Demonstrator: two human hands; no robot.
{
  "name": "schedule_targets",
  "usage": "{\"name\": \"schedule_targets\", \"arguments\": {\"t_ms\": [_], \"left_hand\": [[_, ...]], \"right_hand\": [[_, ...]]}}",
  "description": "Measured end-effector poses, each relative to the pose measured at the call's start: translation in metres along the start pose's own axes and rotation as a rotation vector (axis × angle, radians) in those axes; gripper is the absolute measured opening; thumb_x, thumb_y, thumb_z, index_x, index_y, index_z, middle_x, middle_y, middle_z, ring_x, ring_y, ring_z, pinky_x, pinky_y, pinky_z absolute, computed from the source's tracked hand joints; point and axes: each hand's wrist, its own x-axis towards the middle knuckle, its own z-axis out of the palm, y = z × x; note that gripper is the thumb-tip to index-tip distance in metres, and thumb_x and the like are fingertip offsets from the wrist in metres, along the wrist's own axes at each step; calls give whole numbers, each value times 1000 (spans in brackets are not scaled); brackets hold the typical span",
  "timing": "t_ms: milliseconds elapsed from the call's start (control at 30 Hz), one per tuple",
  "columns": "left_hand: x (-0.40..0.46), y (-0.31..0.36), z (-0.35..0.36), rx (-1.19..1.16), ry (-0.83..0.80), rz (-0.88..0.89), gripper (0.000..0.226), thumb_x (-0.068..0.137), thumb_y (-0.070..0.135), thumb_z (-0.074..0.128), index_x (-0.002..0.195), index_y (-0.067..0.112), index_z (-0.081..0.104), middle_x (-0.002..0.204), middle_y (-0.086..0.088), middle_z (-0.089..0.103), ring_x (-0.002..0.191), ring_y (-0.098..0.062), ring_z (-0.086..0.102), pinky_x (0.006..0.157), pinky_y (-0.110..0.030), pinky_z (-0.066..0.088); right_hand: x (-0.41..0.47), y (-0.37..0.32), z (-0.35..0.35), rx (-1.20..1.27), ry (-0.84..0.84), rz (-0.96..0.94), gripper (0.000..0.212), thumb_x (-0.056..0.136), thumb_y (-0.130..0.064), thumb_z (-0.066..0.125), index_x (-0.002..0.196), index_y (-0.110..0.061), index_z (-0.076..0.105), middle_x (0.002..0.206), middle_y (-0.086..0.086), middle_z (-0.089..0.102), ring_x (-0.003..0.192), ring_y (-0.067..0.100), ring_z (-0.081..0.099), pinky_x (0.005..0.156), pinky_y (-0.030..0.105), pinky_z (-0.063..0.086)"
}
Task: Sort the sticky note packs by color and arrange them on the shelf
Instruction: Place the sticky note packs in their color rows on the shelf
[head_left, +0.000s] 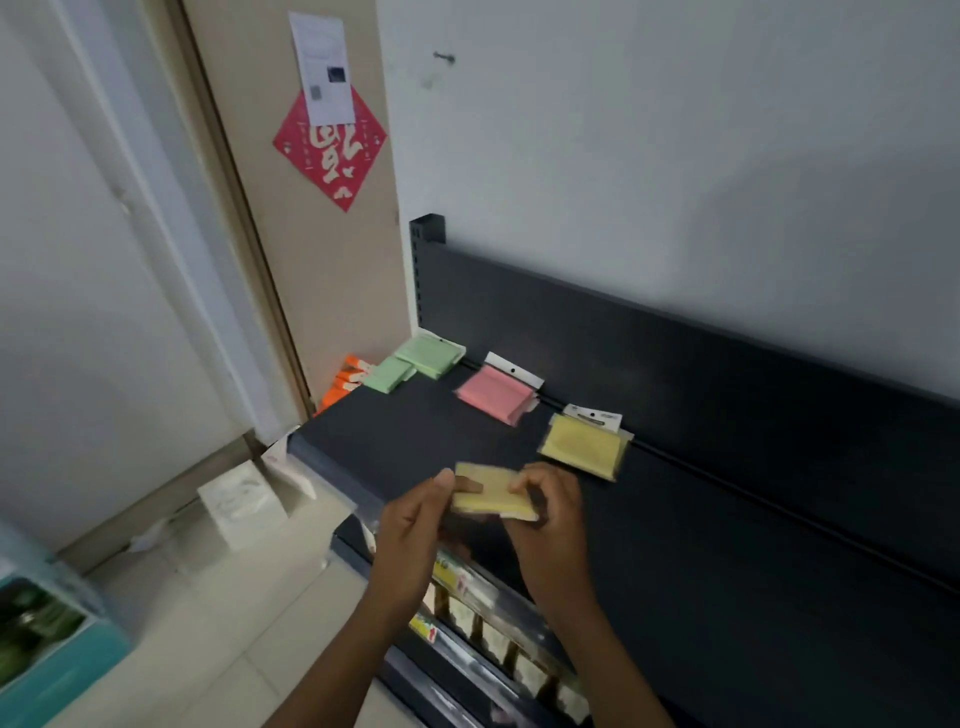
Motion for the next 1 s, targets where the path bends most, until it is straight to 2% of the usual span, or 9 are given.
{"name": "schedule_targets", "arguments": {"t_ms": [67,167,267,367,500,667,833,933,1000], "left_hand": [[4,0,-15,13,-13,31,27,100,25,55,96,9,76,89,-12,72,77,-32,69,63,-39,60],[9,-1,-30,7,-50,30,13,98,14,62,106,10,71,93,-8,73,84,-27,71,66,-32,60],[15,-3,-32,-23,-84,-5,38,96,15,65,131,24,54,98,-9,76,89,-28,74,70,-40,62],[25,-9,-21,21,-148,-85,65,94,22,68,146,37,32,97,-6,77,89,-26,74,76,-42,60],[40,-19,7,44,-267,-176,90,90,23,75,156,30,13,89,-10,76,78,-17,72,67,-24,55],[56,-25,37,23,-247,-203,55,94,30,68,143,25,42,84,-14,74,70,-19,68,58,-28,52],[87,-30,55,0,-162,-247,33,98,29,63,129,26,56,81,-10,72,65,-19,66,52,-31,51],[105,-34,61,134,-222,-220,21,99,21,63,119,15,67,81,1,74,62,-12,63,52,-26,50],[114,-36,65,204,-256,-226,15,97,19,65,111,15,70,80,7,75,60,-7,63,51,-22,49]], "right_hand": [[2,-1,18,35,13,-10,35,79,15,68,89,-18,64,117,1,49,108,0,55,91,13,47],[6,2,35,183,7,92,45,81,17,61,96,-24,68,115,5,61,106,15,64,85,25,56],[5,-2,38,444,44,267,42,87,16,54,109,-15,72,109,3,73,99,22,71,79,32,60],[2,-3,27,648,130,386,38,94,8,44,114,-8,72,110,6,74,99,27,72,84,45,60],[9,-4,2,565,216,383,29,97,-2,51,115,-11,72,110,2,73,96,25,72,75,41,61],[32,4,-21,408,283,362,32,95,0,57,115,-21,69,110,5,68,86,29,70,60,36,58],[55,17,-41,394,357,390,29,95,-7,61,112,-30,70,87,1,73,77,27,64,68,40,53],[74,22,-49,401,382,373,23,95,-13,65,114,-27,69,94,-2,76,81,17,69,71,36,56],[86,26,-51,376,396,376,22,95,-18,66,116,-27,67,98,-3,76,81,12,71,66,32,57]]}}
